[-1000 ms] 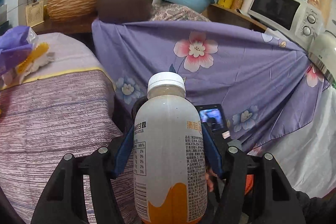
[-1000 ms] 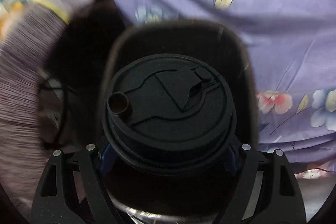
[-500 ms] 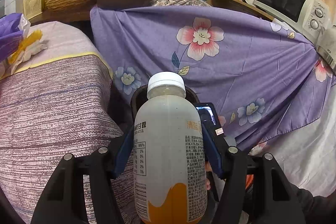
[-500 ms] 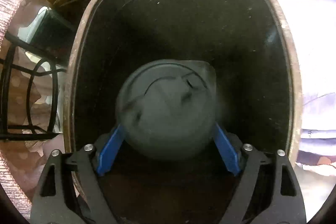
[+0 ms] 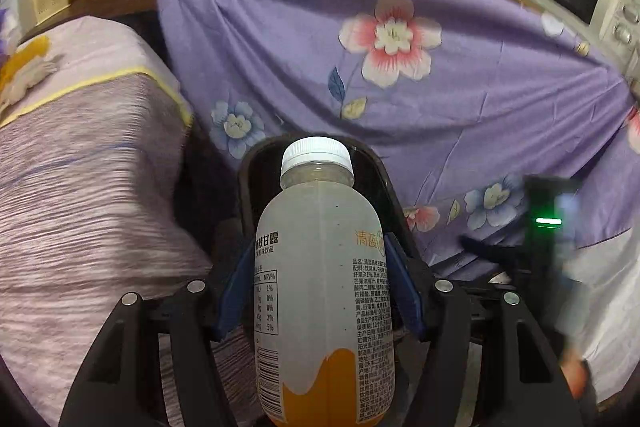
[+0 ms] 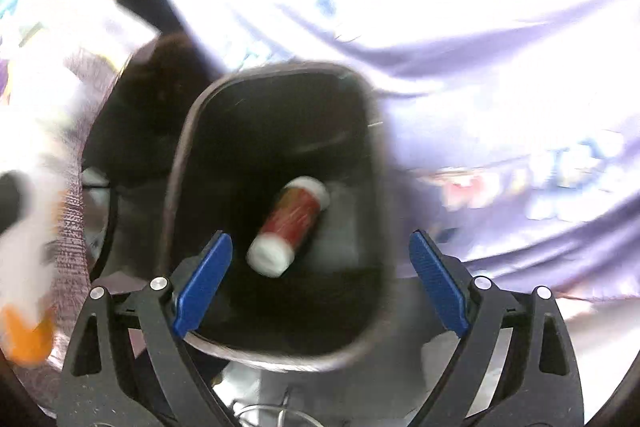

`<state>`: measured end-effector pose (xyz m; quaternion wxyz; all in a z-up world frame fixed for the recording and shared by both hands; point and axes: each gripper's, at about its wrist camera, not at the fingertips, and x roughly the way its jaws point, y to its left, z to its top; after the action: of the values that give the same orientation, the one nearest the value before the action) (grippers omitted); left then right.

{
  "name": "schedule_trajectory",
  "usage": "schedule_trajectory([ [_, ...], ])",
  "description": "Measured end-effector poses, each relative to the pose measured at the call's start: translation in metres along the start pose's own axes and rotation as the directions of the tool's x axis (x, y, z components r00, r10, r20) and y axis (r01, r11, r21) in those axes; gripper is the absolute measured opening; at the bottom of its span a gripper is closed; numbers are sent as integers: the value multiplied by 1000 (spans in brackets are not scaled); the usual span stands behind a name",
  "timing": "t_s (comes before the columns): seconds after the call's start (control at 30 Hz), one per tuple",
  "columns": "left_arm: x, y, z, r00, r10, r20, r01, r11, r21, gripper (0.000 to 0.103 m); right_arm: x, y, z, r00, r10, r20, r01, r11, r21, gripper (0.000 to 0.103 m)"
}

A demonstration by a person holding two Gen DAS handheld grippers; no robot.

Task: Collect trash
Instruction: 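Open the left tool to drop the white bottle into the bin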

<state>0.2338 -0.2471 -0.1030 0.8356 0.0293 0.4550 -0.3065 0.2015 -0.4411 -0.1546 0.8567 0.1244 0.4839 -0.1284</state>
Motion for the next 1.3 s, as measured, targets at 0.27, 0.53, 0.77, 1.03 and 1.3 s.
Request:
schedule_trajectory([
  [0.27,75,-28,-9,991,42,-125,-32,997,74,62,-37,-57,-24,996,-35,86,19,984,180,89],
  [0.53,123,-31,-18,974,69,-215,-46,993,111,62,-42,-82,-54,997,-48,61,30,965,260,89],
  [0.77,125,-32,-18,974,71,-216,-48,993,109,78,-36,-90,-71,999,-43,33,32,959,283,89],
  [1.03,79,-34,-12,991,52,-127,-42,996,80,78,-48,-84,-63,996,-41,74,19,961,277,89],
  [1.3,-20,-33,-11,999,12,48,-15,998,59,87,-68,-52,-50,985,-14,170,-23,977,212,89],
])
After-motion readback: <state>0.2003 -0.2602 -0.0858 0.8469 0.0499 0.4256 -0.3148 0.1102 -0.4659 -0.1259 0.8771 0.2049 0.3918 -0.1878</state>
